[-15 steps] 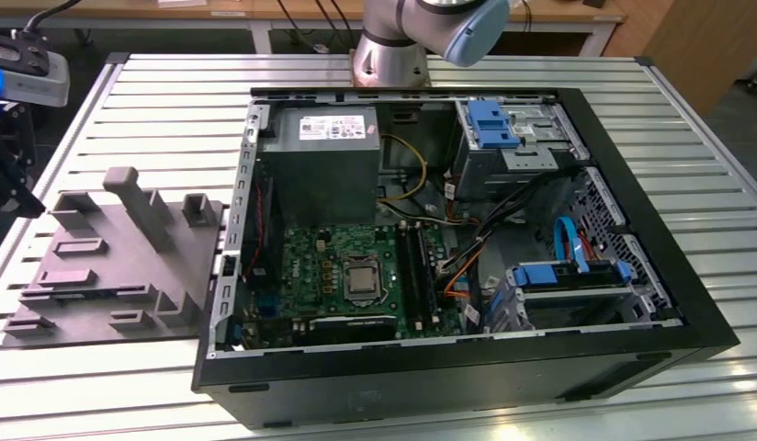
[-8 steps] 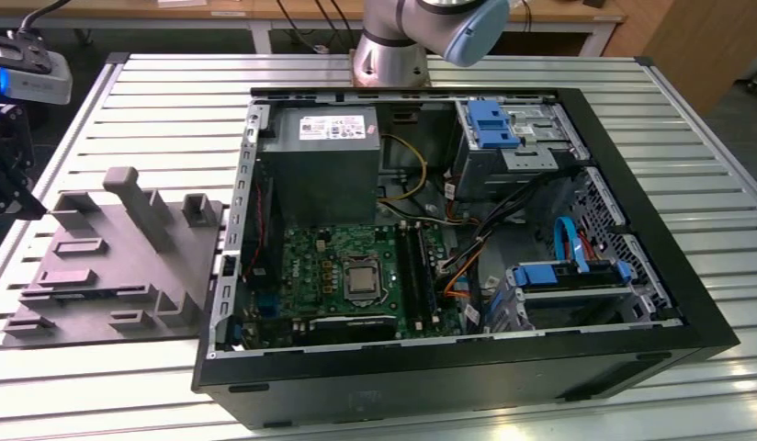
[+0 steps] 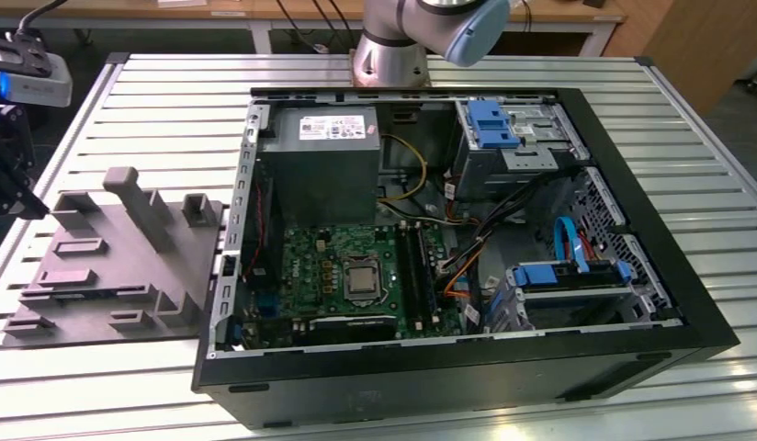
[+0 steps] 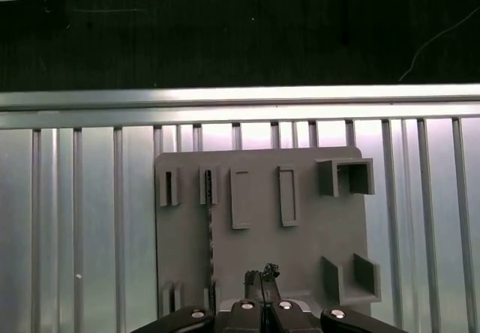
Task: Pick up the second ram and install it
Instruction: 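Pick up the second ram and move it above second insertion slot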
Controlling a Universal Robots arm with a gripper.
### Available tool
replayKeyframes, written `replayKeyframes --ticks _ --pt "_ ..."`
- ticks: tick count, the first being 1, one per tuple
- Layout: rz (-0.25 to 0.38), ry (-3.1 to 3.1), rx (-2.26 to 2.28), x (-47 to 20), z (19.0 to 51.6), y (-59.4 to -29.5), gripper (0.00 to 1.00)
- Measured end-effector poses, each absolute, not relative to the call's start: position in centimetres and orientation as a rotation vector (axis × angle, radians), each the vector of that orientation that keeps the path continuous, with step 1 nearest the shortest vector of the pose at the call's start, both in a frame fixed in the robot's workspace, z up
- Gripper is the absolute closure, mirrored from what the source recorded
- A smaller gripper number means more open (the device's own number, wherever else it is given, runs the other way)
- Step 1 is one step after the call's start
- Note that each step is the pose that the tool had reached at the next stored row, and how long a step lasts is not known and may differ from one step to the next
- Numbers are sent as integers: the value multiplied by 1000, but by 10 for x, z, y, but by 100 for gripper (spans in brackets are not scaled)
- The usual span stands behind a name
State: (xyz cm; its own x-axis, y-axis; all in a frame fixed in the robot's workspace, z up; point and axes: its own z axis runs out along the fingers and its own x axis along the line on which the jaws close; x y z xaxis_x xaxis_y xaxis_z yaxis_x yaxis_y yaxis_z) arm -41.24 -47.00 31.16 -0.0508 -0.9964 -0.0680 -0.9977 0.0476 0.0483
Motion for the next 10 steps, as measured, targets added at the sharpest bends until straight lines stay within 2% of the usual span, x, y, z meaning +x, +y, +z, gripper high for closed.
replayKeyframes --ticks 10 --pt "131 2239 -2177 -412 298 -482 90"
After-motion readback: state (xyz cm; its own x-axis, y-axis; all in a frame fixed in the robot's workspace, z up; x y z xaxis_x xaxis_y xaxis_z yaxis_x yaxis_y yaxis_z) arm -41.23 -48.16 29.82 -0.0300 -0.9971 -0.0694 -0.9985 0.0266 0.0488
